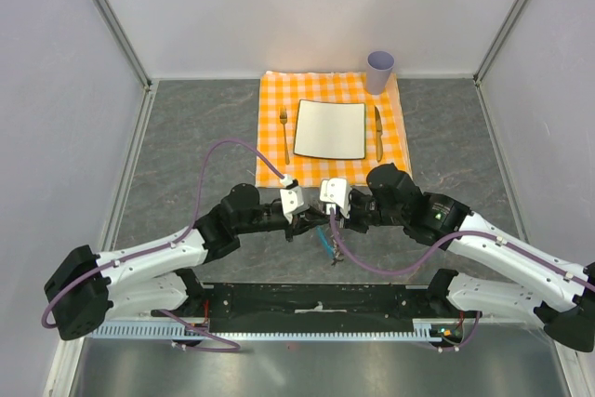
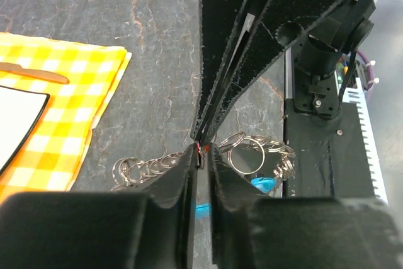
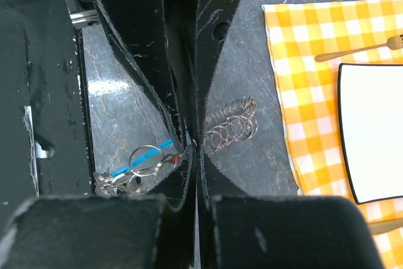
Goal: Put the keys on the keyring
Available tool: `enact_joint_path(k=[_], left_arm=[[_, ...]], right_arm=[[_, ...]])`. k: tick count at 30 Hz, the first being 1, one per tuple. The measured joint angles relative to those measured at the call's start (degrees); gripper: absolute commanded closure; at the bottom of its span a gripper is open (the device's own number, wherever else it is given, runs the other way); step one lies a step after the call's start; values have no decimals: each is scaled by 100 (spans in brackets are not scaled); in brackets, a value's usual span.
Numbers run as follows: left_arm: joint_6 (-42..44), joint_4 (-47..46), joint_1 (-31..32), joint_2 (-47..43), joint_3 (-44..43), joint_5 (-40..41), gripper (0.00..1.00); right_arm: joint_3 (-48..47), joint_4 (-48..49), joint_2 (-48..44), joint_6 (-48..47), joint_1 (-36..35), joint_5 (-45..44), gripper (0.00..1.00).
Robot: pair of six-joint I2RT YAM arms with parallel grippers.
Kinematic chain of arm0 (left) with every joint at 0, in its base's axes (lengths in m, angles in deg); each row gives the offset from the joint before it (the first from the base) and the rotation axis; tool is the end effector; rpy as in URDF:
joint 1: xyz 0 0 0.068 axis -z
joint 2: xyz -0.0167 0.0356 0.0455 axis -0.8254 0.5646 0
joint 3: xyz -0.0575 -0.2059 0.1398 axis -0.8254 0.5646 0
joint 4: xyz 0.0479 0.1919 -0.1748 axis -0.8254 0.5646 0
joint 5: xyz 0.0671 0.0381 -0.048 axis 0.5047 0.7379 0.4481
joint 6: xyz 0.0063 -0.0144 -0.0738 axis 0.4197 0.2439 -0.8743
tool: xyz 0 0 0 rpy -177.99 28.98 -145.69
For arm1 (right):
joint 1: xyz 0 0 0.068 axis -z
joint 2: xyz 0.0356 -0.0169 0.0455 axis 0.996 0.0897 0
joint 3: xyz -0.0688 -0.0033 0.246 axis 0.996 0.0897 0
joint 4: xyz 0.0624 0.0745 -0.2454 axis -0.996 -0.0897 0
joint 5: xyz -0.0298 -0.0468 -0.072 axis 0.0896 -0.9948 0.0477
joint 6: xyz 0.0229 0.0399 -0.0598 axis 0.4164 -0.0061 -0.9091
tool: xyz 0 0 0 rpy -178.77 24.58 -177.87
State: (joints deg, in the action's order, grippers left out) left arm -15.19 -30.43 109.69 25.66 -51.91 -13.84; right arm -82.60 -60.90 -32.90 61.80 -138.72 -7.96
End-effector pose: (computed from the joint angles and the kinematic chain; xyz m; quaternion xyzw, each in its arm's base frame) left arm 0.1371 -0.2365 0.2371 0.4825 0.5654 -0.4267 0.5153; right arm 0.1319 0.2116 0.2893 -0.6010 0.6305 0.2429 0.4269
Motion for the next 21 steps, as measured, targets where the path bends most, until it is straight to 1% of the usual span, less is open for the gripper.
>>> enact_joint_path(k=[1,5,6,7,9,16,21], left_arm=[[13,35,0,11,-20,-4,97],[42,133,0,11,-55,-20,98],[42,138,0,11,-57,-20,98],[42,140,0,11,-55,-17,98],[42,140,0,11,-55,-9,98],[37,-79,-9,-109,114,96,98],[33,-142,-37,-170,297,243,98]], right_arm=[[0,-13,0,0,0,0,100],[0,-33,4,-17,4,22,100],[0,-31,7,-20,4,17,96],[0,-31,11,-15,4,11,88],[2,-13,9,52,4,-28,82],[369,481,-411,407,2,-238,73],[483,723,-573,605,7,-343,71]])
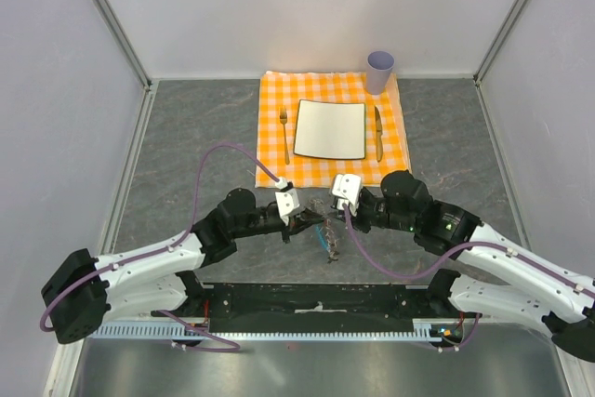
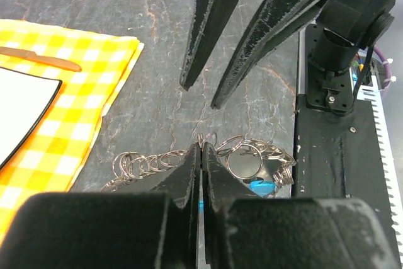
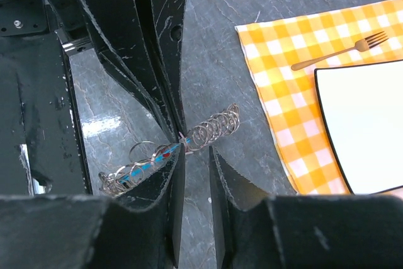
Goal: Put the keys on the keyring
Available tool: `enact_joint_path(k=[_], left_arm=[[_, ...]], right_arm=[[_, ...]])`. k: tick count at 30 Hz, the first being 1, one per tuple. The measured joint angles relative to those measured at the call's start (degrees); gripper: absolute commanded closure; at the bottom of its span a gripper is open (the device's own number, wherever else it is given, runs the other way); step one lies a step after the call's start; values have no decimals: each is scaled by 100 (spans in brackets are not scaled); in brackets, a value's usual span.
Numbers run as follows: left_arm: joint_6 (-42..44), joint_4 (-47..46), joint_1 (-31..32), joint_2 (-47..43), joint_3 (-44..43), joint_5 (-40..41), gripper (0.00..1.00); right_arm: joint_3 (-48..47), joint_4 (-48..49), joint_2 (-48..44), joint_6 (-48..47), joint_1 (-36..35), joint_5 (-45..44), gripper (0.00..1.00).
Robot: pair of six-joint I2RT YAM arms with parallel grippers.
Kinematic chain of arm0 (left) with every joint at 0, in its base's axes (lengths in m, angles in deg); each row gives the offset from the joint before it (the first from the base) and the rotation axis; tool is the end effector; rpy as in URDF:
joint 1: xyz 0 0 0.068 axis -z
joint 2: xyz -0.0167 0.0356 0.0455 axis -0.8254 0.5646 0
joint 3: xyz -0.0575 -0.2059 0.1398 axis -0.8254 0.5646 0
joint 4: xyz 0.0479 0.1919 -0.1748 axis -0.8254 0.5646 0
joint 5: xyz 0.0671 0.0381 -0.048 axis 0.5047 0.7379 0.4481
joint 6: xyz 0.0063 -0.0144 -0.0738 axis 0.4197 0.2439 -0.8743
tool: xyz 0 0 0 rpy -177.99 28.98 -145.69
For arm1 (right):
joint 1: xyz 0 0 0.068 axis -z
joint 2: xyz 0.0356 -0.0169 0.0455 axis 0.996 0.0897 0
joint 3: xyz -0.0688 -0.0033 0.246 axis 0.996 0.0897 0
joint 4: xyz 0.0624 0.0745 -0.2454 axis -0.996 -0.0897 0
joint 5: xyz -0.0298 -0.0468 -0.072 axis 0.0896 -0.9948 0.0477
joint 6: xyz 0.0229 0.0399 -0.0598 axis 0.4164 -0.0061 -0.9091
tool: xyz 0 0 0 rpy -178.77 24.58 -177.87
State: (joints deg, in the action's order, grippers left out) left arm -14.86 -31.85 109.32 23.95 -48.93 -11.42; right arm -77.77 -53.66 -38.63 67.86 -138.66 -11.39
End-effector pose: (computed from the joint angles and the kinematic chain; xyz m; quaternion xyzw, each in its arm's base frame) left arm 0.1365 -0.2287 0.2282 0.4717 0.5743 -0.4110 0.5280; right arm 0.1290 0.2008 0.2950 -0.5414 0.6396 0.2552 0.4823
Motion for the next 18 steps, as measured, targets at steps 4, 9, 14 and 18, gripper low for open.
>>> enact_joint_path(k=[4,9,14,18], left_arm=[[-24,-116,-2,-7,55,87,98],[-81,-264,-20,-85,157,111,98],[-109,-382,-37,-164,177,120,98],[-125,-472,-37,-177,177,120,98]], right_arm=[[96,79,-13,101,2,-4,71],[212,116,4,199,2,0,71],[299,155,72,232,2,0,71],[326,197,140,247,2,11,71]])
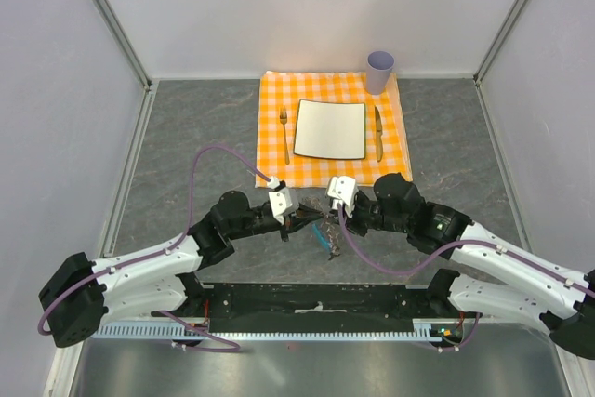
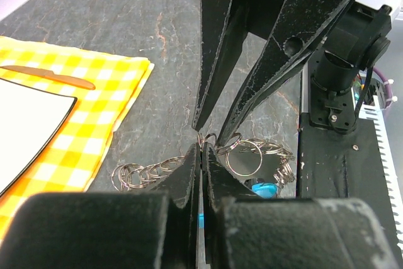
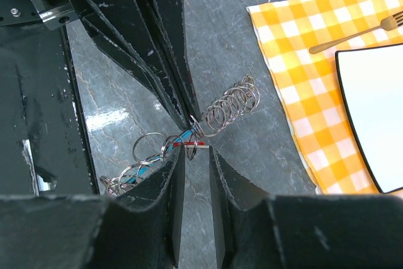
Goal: Put the keys on the keyring
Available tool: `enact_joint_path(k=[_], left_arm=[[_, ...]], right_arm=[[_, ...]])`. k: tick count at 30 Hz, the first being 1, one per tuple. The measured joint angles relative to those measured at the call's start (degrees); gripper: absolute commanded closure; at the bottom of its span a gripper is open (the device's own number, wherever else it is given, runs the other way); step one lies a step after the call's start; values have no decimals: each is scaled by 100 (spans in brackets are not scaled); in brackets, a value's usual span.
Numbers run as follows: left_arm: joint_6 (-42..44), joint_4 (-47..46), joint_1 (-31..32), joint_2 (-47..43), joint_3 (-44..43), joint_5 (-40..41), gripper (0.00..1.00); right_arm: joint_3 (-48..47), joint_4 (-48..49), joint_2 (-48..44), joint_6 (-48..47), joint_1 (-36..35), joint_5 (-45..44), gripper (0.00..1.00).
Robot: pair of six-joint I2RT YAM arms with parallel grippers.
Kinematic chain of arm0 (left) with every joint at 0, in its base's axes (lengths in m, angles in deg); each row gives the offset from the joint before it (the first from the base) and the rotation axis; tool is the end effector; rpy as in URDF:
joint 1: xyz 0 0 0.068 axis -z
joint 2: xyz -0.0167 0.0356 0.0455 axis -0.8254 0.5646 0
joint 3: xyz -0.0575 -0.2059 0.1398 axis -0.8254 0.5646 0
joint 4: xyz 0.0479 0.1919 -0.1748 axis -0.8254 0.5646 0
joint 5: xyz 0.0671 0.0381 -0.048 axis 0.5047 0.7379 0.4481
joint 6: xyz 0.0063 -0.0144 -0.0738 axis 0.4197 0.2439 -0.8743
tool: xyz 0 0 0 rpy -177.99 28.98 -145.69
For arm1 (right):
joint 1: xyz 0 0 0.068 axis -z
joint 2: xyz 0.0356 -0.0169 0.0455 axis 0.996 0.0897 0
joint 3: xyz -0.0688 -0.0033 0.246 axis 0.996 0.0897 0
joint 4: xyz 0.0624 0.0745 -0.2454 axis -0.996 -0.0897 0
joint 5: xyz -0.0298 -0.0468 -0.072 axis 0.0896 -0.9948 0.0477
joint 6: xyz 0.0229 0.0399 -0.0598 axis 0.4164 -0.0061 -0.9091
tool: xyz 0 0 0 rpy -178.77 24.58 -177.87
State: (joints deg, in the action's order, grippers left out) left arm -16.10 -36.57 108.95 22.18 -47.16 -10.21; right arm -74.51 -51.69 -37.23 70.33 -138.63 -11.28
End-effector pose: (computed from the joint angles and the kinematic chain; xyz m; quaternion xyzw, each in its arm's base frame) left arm 0.1360 -0.2229 0.2349 0.4504 0.5584 -0.4163 0.5585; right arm 0.1319 0.2048 0.2726 -0.5329 0.6623 0.2611 0.4573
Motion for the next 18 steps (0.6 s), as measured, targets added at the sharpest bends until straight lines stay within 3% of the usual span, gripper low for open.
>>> enact_joint_path(k=[5,7,8,18], left_arm=[[-9,-52,0,-2,9,-7,98],[-9,-52,0,-2,17,-9,98],[-11,-55,-2,-2,24,-9,98],[-295,-772,-57,-9,420,83,98]], right_arm=[[4,131,39,2,0,7,80],[9,195,42,2,0,13,97],[11,219,44,4,0,15,100],[52,293,85,85,2,160,100]])
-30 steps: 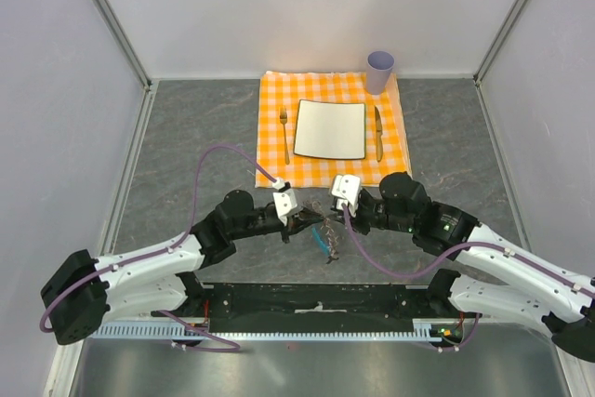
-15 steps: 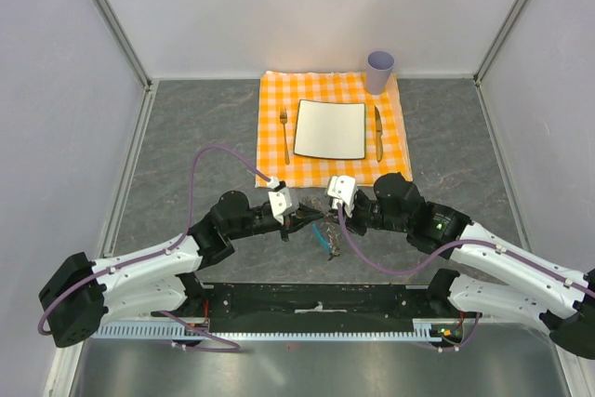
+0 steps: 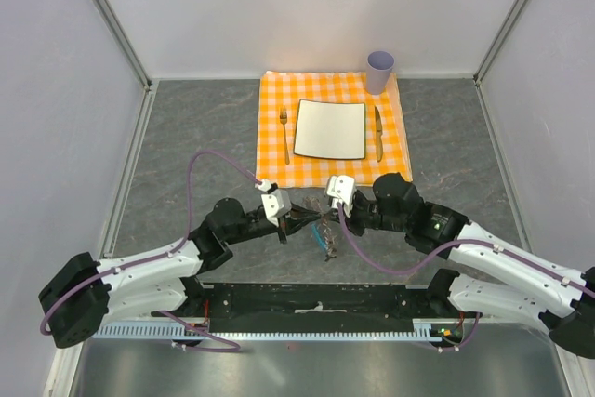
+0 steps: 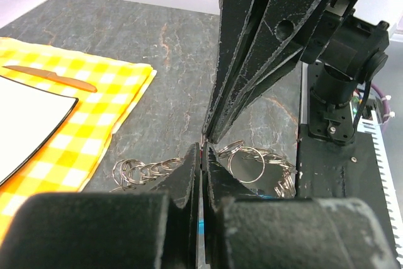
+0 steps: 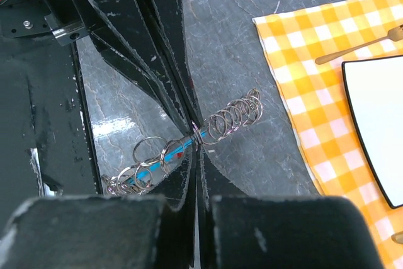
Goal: Put the keys on the keyring
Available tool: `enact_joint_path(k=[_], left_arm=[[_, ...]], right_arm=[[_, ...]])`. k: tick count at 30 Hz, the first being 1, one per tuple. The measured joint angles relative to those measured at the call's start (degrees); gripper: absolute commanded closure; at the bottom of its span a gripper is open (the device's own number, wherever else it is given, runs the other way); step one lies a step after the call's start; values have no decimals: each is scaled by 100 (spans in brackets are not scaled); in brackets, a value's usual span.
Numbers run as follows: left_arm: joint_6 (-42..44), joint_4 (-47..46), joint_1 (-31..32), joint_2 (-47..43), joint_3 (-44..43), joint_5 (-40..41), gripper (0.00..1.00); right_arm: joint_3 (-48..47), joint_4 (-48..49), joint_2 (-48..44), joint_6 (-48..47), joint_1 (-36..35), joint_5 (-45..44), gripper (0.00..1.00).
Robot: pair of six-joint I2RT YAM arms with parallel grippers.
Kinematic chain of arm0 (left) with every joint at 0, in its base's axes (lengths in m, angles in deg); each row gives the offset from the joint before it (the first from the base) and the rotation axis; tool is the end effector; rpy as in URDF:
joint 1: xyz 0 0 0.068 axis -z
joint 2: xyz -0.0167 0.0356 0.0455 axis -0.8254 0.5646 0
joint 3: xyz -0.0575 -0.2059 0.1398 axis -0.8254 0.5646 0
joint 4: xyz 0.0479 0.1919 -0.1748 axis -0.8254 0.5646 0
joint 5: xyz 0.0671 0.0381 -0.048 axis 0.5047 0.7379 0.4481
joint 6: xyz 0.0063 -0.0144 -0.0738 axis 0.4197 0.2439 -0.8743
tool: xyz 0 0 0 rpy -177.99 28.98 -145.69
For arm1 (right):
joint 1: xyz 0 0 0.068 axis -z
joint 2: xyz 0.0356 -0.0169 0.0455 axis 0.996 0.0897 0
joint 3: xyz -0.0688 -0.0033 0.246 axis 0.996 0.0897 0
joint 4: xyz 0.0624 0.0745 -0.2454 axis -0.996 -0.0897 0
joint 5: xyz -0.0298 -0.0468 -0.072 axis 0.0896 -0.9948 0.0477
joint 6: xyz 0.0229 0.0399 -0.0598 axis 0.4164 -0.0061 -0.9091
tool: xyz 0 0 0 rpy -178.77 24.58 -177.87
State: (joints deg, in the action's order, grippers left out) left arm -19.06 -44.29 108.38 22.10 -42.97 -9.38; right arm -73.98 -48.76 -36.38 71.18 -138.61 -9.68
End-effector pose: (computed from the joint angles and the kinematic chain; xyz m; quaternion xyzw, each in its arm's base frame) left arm 0.1350 -0.2160 0.2260 0.4230 0.5537 -0.4298 0.5743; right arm 0.1334 0.2096 0.2722 -0.5302 0.6544 0.2782 0.4617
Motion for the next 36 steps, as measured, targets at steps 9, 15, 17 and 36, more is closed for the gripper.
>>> enact_joint_path(k=[9,15,17,36], left_arm=[[-616,-1593,-33,466,595,83,98],[-951,-2343,-87,955,688,42,98],[-1025,-2551,-90,1043,688,33,98],[-1043,-2695,-52,566,664,188,98]], right_arm=[[455,575,-76,407,72,249,100],[787,1054,-68,754,160,271,100],[870,1161,-55,846,157,319,100],[907,1248,-719,966,24,-238,73]])
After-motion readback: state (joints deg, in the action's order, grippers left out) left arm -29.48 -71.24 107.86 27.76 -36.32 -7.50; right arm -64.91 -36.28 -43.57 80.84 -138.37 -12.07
